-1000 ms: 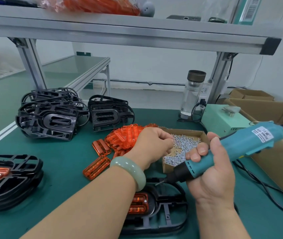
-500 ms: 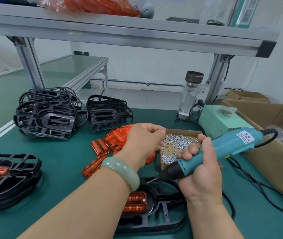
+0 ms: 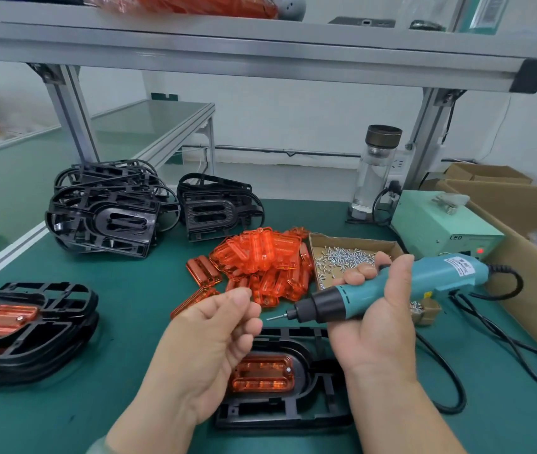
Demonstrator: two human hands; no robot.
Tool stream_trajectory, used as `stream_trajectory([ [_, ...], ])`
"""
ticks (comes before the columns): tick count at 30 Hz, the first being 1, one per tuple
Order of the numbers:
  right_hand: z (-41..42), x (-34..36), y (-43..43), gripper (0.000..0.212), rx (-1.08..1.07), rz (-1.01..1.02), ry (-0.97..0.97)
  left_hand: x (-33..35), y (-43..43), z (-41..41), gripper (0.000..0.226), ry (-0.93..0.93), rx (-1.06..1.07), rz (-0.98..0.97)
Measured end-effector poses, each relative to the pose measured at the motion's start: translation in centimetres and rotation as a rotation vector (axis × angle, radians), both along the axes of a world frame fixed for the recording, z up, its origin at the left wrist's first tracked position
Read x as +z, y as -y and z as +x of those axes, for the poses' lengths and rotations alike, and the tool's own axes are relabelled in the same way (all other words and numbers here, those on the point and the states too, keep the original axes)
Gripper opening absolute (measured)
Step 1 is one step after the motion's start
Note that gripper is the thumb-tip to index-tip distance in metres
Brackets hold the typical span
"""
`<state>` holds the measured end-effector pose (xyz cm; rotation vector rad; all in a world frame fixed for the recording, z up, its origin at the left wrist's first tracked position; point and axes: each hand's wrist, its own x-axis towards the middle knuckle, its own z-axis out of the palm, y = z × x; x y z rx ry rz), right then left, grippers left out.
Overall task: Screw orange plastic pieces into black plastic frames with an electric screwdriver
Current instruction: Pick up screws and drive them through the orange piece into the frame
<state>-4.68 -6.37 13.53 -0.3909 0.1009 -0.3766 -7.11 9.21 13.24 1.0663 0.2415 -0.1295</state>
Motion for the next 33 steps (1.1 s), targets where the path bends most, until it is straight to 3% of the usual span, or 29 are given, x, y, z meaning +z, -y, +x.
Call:
stream_trajectory([
  [8,0.1,0.1,0.3,0.028,-0.026,0.060,-0.012,-0.4,0.7,-0.7,0.012,-0.136,-0.133,-0.089],
  [15,0.0,0.2,-0.1,0.029,-0.039,0.035,-0.017,-0.4,0.7,-0.6,0.012,-0.118,-0.192,-0.118],
  [23,-0.1,0.2,-0.4,0.030,-0.052,0.004,-0.009,-0.7,0.9,-0.7,0.014,-0.013,-0.159,-0.019],
  [33,-0.5,0.3,-0.6,0.028,-0.051,0.003,0.011,-1.2,1.2,-0.6,0.012,0.155,-0.032,0.246],
])
